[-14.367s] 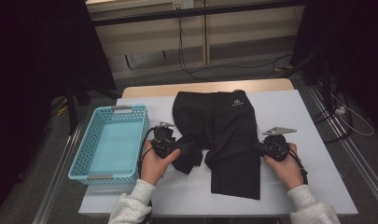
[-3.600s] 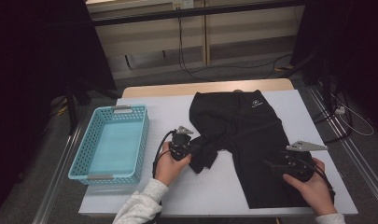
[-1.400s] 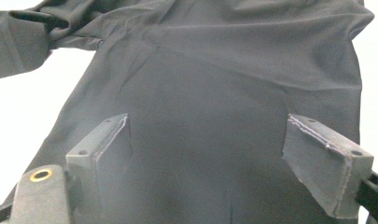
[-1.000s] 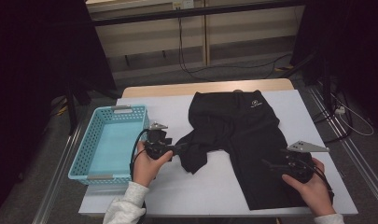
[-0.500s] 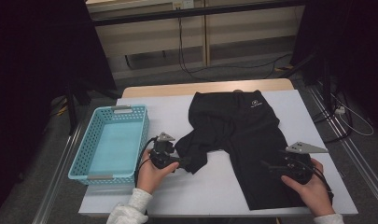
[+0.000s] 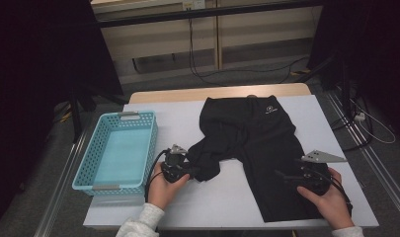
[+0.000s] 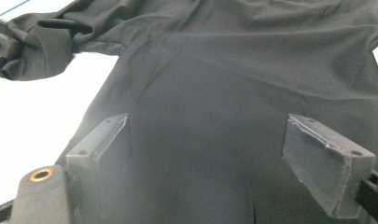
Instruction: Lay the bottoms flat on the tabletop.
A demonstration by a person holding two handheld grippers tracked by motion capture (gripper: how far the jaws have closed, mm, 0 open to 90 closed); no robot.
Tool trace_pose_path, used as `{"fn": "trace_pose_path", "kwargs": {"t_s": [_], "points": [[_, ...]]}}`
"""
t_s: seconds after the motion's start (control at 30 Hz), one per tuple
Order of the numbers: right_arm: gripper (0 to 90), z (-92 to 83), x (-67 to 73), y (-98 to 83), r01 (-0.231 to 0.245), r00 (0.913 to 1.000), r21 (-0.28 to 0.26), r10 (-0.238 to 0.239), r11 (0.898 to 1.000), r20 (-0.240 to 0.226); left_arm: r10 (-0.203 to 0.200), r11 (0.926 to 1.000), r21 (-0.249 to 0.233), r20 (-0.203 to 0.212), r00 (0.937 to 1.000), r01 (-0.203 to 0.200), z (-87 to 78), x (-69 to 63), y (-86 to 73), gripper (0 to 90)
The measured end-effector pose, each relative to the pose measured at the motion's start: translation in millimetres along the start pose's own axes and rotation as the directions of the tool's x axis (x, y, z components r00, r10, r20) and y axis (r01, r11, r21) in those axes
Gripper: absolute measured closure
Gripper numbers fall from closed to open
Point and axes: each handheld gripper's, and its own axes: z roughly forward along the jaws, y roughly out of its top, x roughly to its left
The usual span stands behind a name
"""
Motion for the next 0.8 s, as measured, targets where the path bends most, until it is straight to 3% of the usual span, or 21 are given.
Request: {"fn": "trace_pose_path", "kwargs": {"t_s": [0.17, 0.37, 0.63, 0.8], "points": [[16.2, 1.2, -0.2, -0.1, 0.0, 1.0, 0.005, 0.0, 1.0, 0.0, -0.014, 0.9999, 0.009, 0.012, 0.9998, 0.014, 1.7, -1.1, 0.9, 75.3], [16.4, 1.3, 0.8, 0.0, 0.006, 1.0, 0.006, -0.006, 1.0, -0.003, -0.038, 0.9992, 0.017, 0.034, 0.9987, 0.038, 1.6, -1.7, 2.7, 82.4], [16.4, 0.5, 0.3, 0.7, 0.009, 1.0, 0.002, -0.009, 1.0, 0.001, -0.08, 0.9935, -0.077, 0.063, 0.9948, 0.085, -27.5, 8.8, 14.2, 84.6], [16.4, 0.9, 3.3, 3.6, 0.022, 0.9998, -0.005, -0.022, 1.0, -0.002, -0.1, 0.9861, -0.127, 0.055, 0.9934, 0.107, -40.7, 17.3, 17.0, 84.6]]}}
